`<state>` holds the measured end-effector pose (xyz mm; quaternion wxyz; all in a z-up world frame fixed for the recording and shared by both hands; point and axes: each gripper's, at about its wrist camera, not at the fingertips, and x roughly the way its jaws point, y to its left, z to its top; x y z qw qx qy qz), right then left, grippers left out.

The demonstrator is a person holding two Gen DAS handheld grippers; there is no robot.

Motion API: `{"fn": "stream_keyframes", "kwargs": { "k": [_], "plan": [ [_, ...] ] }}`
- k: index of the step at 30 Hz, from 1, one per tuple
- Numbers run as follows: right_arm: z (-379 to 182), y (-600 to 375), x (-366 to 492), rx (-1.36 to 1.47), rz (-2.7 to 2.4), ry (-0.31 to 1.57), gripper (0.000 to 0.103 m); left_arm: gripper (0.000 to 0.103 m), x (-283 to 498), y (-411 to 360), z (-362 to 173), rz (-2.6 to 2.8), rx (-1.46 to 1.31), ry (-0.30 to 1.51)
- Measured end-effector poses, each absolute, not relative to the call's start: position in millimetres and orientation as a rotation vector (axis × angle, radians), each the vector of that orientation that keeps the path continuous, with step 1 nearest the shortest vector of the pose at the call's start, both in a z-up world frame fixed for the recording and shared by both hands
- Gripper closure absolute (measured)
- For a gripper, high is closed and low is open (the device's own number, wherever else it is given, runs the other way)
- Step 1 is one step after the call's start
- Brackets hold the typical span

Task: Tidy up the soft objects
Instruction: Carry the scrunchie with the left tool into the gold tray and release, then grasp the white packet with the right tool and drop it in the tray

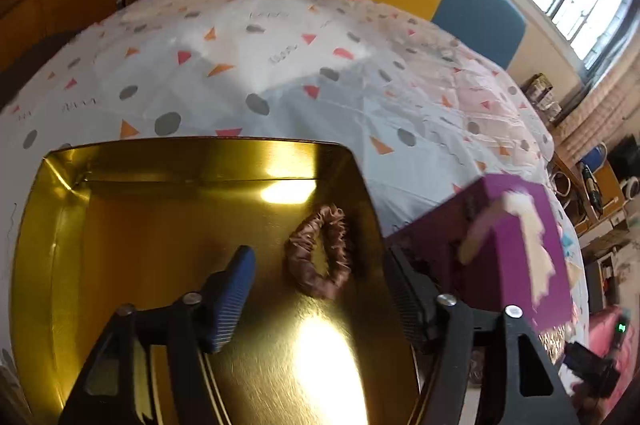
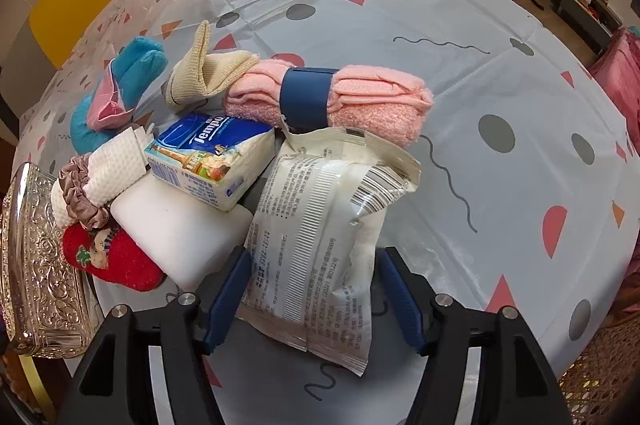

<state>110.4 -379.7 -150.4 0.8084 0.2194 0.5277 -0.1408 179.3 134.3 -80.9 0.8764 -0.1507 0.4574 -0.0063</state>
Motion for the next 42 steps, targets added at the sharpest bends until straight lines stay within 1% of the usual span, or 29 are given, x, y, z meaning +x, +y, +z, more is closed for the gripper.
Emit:
{"fn": "stream_keyframes", "kwargs": {
  "k": [2, 5, 7, 9, 10, 12, 18, 26, 29, 33, 38, 42],
  "plan": [
    [-150.9, -378.8, 112.9, 0.457, -0.306, 1.127, 0.035, 0.029, 167.2, 130.4, -77.0, -0.017, -0.306, 0.934],
    [-151.9, -379.8, 112.8, 0.468, -0.305, 1.121, 0.035, 0.028, 150.0, 125.6, -74.7, -0.034, -0.309, 0.922],
    [-152.0, -377.6, 111.8, 0.449, -0.303, 1.123, 0.037, 0.028, 136.1, 123.6, -75.6, -0.046, -0.310, 0.927],
    [-151.1, -375.9, 110.4, 0.441, -0.297, 1.124, 0.046, 0.028, 124.6, 123.0, -76.1, -0.052, -0.315, 0.927],
    [-150.1, -375.9, 107.8, 0.443, -0.297, 1.121, 0.048, 0.028, 118.3, 122.4, -76.5, -0.056, -0.316, 0.927],
    [-147.6, -376.7, 104.1, 0.457, -0.296, 1.113, 0.057, 0.028, 106.7, 121.7, -76.2, -0.063, -0.313, 0.927],
    [-136.7, -369.4, 81.5, 0.501, -0.275, 1.077, 0.067, 0.028, 80.8, 118.7, -72.0, -0.072, -0.261, 0.898],
    [-103.4, -349.6, 62.5, 0.466, -0.238, 0.972, 0.070, 0.027, 65.1, 115.8, -72.2, -0.089, -0.250, 0.891],
    [-75.9, -343.4, 65.2, 0.443, -0.206, 0.900, 0.070, 0.027, 61.6, 116.9, -71.1, -0.081, -0.249, 0.887],
    [-30.7, -321.4, 93.3, 0.386, -0.141, 0.837, 0.070, 0.026, 55.0, 122.9, -69.8, -0.065, -0.257, 0.877],
    [20.8, -257.6, 140.6, 0.288, 0.038, 0.759, 0.070, 0.026, 47.0, 139.0, -69.2, -0.024, -0.270, 0.864],
    [48.8, -175.7, 173.0, 0.204, 0.245, 0.739, 0.070, 0.026, 41.8, 155.5, -69.3, 0.015, -0.289, 0.856]
  ]
}}
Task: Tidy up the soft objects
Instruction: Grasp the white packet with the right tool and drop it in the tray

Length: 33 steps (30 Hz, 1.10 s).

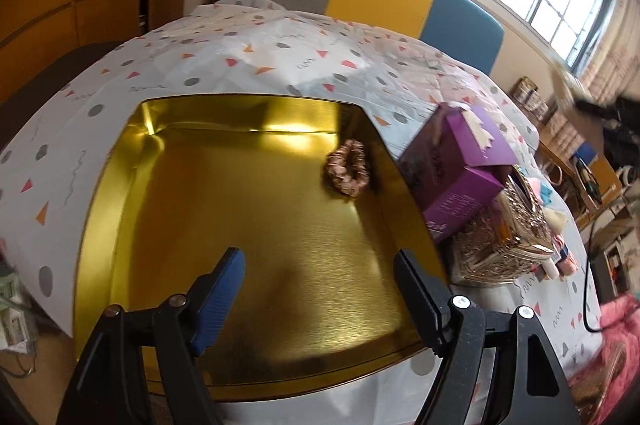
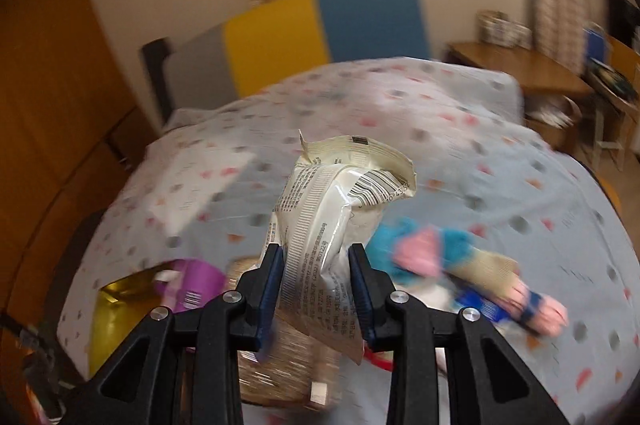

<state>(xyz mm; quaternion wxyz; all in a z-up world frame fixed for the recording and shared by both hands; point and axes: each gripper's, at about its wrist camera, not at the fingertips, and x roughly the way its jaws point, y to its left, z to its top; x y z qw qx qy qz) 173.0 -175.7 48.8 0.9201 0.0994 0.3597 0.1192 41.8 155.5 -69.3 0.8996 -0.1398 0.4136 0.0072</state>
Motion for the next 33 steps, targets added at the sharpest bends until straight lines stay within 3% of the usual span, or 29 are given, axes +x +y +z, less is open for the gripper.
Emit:
{"fn": "stream_keyframes", "kwargs": {
  "k": [9, 19, 24, 33],
  "plan": [
    [13.6, 21.3, 180.6, -0.093, 0.625, 0.887, 0.070, 0.026, 27.3, 193.6, -70.4, 0.097, -0.342, 0.836],
    [-86.7, 94.9, 212.2, -0.195, 0.611, 1.125, 0.067, 0.026, 20.5, 209.7, -76.1, 0.139, -0.365, 0.839],
    [-76.8, 82.2, 210.4, -0.169, 0.566, 1.070, 0.060, 0.026, 21.5, 209.8, -77.7, 0.146, -0.367, 0.840],
    [-24.8, 30.3, 178.9, -0.080, 0.581, 0.902, 0.059, 0.026, 19.5, 192.8, -71.4, 0.125, -0.317, 0.820]
  ]
}}
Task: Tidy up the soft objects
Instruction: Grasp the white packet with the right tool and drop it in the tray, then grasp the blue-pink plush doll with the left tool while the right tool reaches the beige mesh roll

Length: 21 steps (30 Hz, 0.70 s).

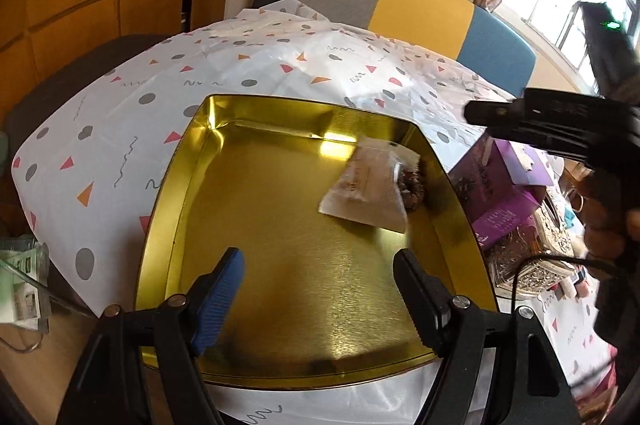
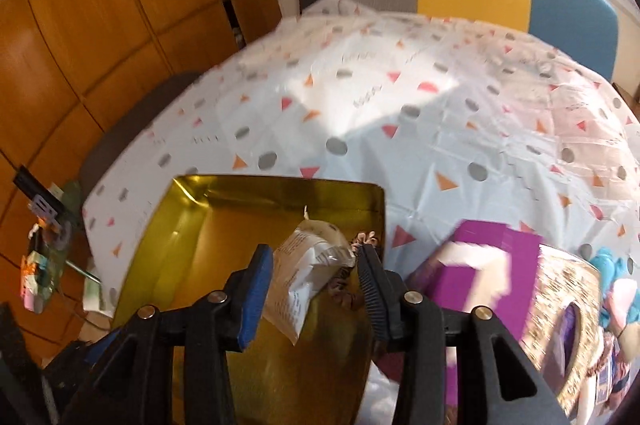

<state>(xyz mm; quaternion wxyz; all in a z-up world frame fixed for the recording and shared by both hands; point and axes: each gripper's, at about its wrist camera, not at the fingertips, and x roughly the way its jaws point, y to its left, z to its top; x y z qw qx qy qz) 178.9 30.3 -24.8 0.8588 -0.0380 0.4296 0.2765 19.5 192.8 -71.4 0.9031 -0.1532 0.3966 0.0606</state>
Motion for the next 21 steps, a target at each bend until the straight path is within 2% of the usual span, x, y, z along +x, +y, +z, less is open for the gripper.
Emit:
{"fn": "stream_keyframes", "kwargs": {
  "k": [5, 12, 21],
  "plan": [
    [-6.0, -3.9, 151.0, -0.079, 0.578, 0.817, 0.059, 0.026, 17.9, 178.3, -66.1, 0.106, -0.269, 0.809],
    [1.2, -106.4, 141.7, 0.046, 0.418, 0.755, 0.058, 0.026, 14.7, 158.9, -54.8, 0.087, -0.191, 0.777],
    [-34.8, -277.0, 150.7, 0.226, 0.016, 0.810, 0.054, 0.026, 14.4, 122.4, -34.8, -0.009, -0.098, 0.742]
  ]
}}
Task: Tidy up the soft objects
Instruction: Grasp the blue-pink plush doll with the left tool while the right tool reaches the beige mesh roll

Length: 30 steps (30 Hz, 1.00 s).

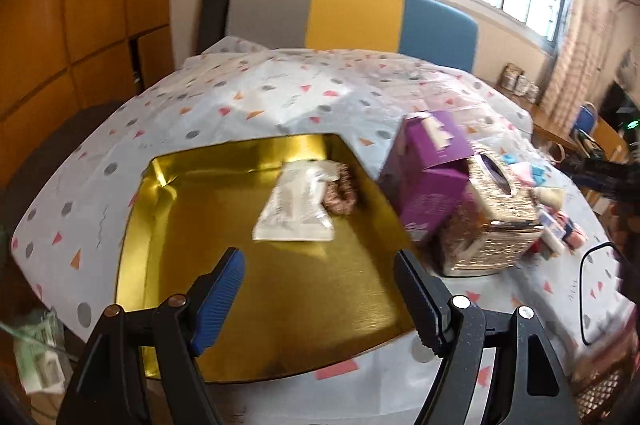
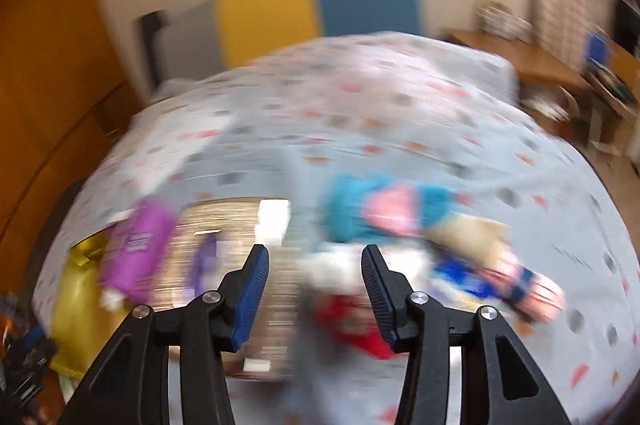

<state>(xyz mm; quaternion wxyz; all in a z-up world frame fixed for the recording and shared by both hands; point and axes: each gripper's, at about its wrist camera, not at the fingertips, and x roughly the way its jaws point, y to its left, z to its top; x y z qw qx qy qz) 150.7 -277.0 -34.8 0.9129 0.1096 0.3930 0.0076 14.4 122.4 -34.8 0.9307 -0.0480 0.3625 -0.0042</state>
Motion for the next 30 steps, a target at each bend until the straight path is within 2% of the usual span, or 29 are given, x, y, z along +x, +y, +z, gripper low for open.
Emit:
{"fn": "stream_keyframes", "kwargs": {
  "k": [6, 13, 21, 30],
  "plan": [
    [-76.3, -373.1, 164.4, 0.374, -0.191, 0.841, 0.054, 0.026, 22.7, 90.5, -7.9, -0.151, -0.081, 0.747],
    [-103.1, -426.4, 151.2, 0.577, -0.274, 0.811, 0.052, 0.027, 66.9, 32.2, 36.0, -0.356, -0.210, 0.797],
    [-97.9, -427.9, 147.5, 0.605, -0.247, 0.798, 0.049, 0.027, 132.1, -78.9, 73.1, -0.567, -0.224, 0.856],
    [-100.4, -433.8, 149.9, 0.681, -0.233, 0.801, 0.049, 0.026, 204.7, -167.7, 63.6, -0.587, -0.247, 1.010]
  ]
}}
